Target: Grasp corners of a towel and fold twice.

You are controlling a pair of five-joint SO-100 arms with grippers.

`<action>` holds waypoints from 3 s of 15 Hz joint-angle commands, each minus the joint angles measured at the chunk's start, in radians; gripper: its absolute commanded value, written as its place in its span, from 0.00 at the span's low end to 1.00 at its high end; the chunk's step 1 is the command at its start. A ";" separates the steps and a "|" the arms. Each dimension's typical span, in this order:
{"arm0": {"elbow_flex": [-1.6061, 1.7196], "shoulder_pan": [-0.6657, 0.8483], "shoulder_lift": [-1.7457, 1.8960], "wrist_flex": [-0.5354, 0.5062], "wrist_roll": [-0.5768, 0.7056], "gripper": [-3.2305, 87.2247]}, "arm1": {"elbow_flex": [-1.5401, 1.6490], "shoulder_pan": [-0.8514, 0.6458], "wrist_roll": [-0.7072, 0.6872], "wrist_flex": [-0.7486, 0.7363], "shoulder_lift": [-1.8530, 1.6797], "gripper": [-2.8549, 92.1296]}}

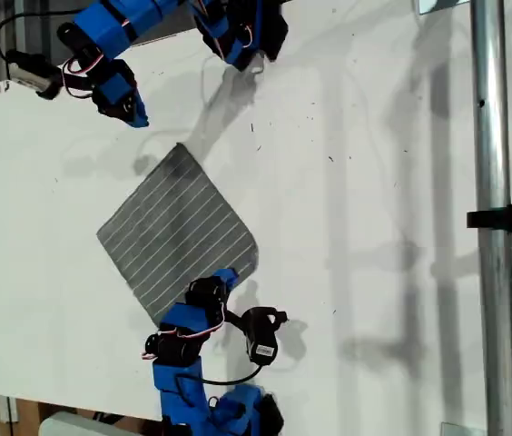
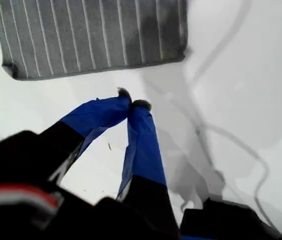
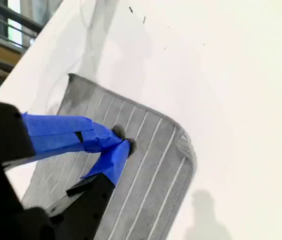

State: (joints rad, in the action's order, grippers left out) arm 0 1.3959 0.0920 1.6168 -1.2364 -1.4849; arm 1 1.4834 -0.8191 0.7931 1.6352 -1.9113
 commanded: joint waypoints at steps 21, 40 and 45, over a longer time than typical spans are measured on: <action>-0.170 0.067 -0.126 -0.097 0.046 0.00 | -0.100 -0.006 -0.563 -0.356 0.733 0.35; -0.330 0.097 -0.218 -0.091 0.373 0.38 | -0.135 -0.017 -0.594 -0.417 0.882 0.03; -0.440 0.179 -0.400 -0.126 0.548 0.36 | -0.135 -0.018 -0.592 -0.417 0.882 0.03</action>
State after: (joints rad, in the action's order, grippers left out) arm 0 1.0201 0.2393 1.2487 -1.3606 -0.9526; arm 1 1.3637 -0.8422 0.1979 1.2410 -1.0308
